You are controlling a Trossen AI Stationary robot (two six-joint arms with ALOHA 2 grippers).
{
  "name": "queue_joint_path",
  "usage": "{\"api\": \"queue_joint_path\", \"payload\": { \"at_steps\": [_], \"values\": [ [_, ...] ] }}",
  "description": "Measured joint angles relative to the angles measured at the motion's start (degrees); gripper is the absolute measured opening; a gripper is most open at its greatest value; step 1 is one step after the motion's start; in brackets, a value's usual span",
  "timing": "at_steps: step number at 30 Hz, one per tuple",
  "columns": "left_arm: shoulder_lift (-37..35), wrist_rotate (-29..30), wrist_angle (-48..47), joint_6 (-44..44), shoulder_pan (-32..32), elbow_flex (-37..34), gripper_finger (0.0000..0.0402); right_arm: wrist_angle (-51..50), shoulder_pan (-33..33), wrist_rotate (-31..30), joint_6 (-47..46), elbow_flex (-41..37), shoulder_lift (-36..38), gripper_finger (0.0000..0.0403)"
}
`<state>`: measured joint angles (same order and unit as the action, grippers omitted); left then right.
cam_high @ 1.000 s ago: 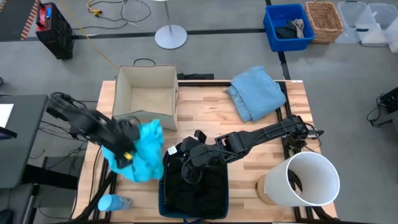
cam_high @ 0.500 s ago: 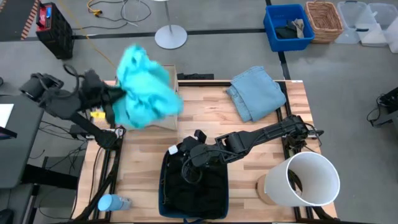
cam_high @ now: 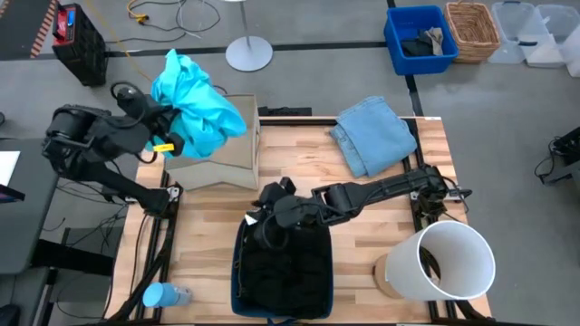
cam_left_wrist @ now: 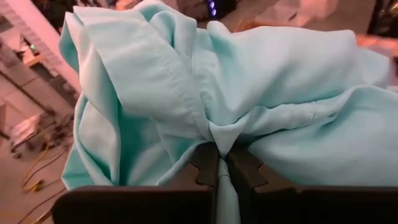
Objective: Sort clothes
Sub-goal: Put the blue shorts into the white laundry organizer
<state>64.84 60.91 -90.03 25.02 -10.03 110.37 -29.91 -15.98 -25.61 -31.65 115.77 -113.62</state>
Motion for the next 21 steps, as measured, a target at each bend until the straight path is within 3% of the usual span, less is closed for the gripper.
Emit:
{"api": "queue_joint_path", "payload": {
  "at_steps": [8, 12, 21],
  "values": [
    [0.02, -9.88, 0.32, -4.34, 9.20, -6.00, 0.0004, 5.86, 3.39, -0.02, 0.45, 0.00, 0.00, 0.0152],
    [0.03, -11.37, 2.37, -9.57, 13.85, -10.77, 0.0004, 10.90, 4.22, -0.02, 3.30, 0.00, 0.00, 0.0152],
    [0.37, -22.91, 15.35, -20.12, 28.47, -16.69, 0.0004, 13.68, 6.82, -0.02, 11.02, 0.00, 2.96, 0.0152]
  ]
}}
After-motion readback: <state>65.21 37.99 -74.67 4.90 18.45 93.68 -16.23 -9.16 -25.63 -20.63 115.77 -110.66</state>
